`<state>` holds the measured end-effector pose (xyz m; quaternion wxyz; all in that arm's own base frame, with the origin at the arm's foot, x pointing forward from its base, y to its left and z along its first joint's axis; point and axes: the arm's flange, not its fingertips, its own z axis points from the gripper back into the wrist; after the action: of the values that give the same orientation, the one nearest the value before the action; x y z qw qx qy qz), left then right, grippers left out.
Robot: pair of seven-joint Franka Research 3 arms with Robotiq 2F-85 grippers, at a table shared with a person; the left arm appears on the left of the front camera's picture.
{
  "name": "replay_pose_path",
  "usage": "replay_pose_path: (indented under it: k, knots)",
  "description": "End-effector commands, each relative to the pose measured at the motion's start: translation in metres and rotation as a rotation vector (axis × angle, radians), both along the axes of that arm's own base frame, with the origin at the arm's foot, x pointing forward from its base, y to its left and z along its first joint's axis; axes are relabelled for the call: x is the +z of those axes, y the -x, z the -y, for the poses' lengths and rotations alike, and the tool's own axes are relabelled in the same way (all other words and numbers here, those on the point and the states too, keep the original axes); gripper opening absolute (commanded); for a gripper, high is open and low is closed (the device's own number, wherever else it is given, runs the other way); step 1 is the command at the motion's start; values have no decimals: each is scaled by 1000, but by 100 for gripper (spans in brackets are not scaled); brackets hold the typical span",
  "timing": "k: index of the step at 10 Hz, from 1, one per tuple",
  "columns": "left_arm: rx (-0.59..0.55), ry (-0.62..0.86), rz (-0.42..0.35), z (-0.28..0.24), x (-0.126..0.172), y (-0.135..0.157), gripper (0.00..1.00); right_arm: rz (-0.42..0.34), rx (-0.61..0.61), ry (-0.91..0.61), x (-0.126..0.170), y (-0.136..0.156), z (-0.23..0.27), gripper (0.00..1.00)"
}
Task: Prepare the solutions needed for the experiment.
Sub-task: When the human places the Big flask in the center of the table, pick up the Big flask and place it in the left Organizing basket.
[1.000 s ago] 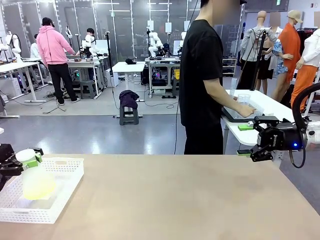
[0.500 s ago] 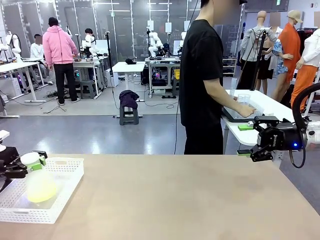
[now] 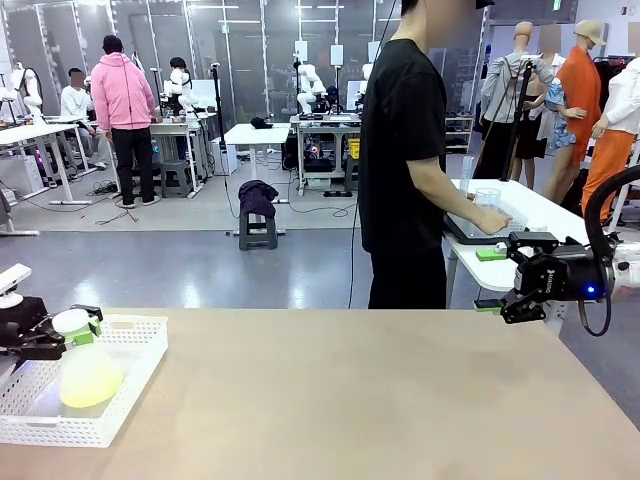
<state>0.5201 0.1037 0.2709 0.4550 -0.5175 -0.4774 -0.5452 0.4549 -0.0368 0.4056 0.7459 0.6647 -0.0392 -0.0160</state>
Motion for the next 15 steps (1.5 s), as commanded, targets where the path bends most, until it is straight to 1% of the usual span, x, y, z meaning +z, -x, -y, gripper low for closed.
replay_pose_path:
  k: [1, 2, 3, 4, 5, 6, 7, 8, 9, 10, 11, 12, 13, 15]
  knots:
    - [22, 19, -10, 1, 2, -10, 2, 10, 3, -2, 2, 0, 0, 100]
    - [19, 12, -16, -1, 1, -9, 41, 10, 3, -2, 2, 0, 0, 100]
    - [22, -3, -17, -1, 1, -10, 41, 10, 3, -2, 2, 0, 0, 100]
    - [27, -9, -18, -3, 0, -10, 60, 10, 3, -2, 2, 0, 0, 100]
    - [30, -13, -24, -5, 2, -9, 61, 10, 3, -2, 2, 0, 0, 100]
    - [29, -16, -25, -6, 2, -8, 80, 10, 3, -2, 2, 0, 0, 100]
    - [30, -19, -27, -8, 2, -7, 81, 10, 3, -2, 2, 0, 0, 100]
    - [35, -20, -35, -11, 1, -6, 100, 10, 3, -2, 2, 0, 0, 100]
    - [39, -21, -41, -12, 0, -5, 100, 10, 3, -2, 2, 0, 0, 100]
    - [54, -12, -42, -13, -2, -4, 96, 10, 3, -2, 2, 0, 0, 100]
    - [51, -6, -48, -12, -3, -4, 100, 10, 3, -2, 2, 0, 0, 100]
    - [114, -18, -86, -11, -6, -4, 100, 10, 3, -2, 2, 0, 0, 100]
    - [26, -13, -32, -13, -3, 0, 100, 10, 3, -2, 2, 0, 0, 100]
    - [26, -13, -32, -13, -3, 0, 100, 10, 3, -2, 2, 0, 0, 100]
